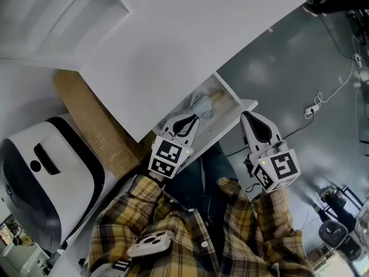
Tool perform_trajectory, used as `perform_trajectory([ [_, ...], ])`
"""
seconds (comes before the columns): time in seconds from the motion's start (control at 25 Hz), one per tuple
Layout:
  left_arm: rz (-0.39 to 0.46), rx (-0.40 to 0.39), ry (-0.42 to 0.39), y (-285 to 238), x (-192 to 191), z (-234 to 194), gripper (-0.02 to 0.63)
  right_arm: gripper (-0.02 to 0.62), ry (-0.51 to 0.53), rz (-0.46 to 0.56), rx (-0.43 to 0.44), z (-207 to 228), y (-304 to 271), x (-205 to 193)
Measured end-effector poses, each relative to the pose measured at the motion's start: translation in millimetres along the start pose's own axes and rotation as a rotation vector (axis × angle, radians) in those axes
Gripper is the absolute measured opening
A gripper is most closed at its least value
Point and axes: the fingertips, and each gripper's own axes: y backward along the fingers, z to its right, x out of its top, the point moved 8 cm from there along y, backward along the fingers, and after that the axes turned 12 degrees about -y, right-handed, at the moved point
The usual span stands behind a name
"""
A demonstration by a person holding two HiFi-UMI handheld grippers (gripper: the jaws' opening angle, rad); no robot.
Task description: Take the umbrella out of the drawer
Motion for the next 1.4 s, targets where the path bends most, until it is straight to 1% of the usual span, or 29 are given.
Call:
perform_trajectory([
  [0.2,-0.074,-0.016,-0.034,-22,-21,2,0.023,0.018,-0.018,-0.008,-0.011,10,-1,-11],
  [0.32,-0.11,-0.008,-0.031,-31,-31,-2,0.026,0.018,-0.035,-0.006,-0.02,15,-1,-14],
  [0.36,-0.121,-0.007,-0.028,-35,-34,-3,0.04,0.018,-0.039,-0.005,-0.021,16,-1,-14],
  [0.44,-0.15,-0.009,-0.028,-41,-41,-4,0.096,0.018,-0.046,-0.006,-0.02,16,-1,-16],
  [0.52,-0.178,-0.008,-0.038,-46,-47,-5,0.124,0.018,-0.052,-0.008,-0.015,16,-1,-17],
  [0.6,-0.205,-0.003,-0.052,-52,-52,-8,0.176,0.018,-0.057,-0.01,-0.01,17,-1,-18],
  [0.68,-0.23,-0.002,-0.064,-58,-55,-9,0.213,0.018,-0.061,-0.013,-0.008,19,-1,-19],
  [0.92,-0.326,-0.029,-0.082,-76,-64,-9,0.315,0.018,-0.073,-0.008,-0.018,32,2,-15],
  [1.12,-0.396,-0.041,-0.128,-91,-73,-11,0.33,0.018,-0.078,-0.016,-0.024,38,2,-15],
  [1.4,-0.477,-0.074,-0.169,-108,-89,-15,0.348,0.018,-0.088,-0.035,-0.017,41,-4,-18],
])
